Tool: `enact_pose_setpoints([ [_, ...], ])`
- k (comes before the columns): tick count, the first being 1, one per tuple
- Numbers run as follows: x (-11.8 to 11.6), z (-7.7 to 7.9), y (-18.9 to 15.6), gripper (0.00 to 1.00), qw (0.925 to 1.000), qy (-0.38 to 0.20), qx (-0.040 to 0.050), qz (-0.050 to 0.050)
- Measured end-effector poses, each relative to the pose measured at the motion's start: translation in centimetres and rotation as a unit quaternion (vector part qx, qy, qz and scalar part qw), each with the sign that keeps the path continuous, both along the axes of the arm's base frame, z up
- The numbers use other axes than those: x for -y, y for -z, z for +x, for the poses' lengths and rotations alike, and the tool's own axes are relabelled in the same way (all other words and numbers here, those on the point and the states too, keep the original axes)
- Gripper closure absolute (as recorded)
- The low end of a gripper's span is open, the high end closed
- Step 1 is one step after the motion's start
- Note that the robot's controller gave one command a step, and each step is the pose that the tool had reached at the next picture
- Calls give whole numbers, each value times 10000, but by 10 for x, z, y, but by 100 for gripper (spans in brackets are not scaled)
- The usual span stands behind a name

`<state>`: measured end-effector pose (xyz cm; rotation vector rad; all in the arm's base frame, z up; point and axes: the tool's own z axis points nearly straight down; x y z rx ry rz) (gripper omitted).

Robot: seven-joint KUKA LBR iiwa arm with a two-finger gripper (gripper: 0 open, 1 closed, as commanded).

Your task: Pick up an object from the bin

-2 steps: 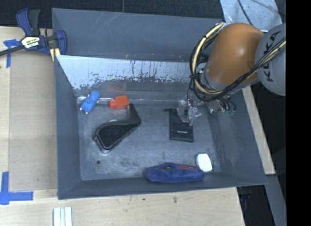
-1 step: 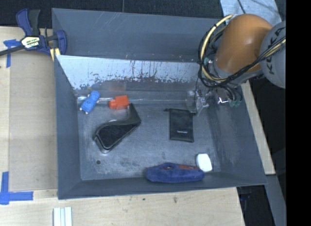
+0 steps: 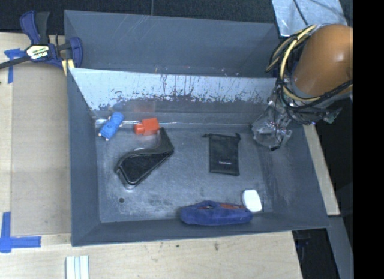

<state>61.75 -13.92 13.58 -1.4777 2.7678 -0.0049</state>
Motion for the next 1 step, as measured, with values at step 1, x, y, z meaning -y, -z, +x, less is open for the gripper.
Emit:
enact_pose_setpoints([
  [1,-2,0,0,0,10000,0,-3,10],
])
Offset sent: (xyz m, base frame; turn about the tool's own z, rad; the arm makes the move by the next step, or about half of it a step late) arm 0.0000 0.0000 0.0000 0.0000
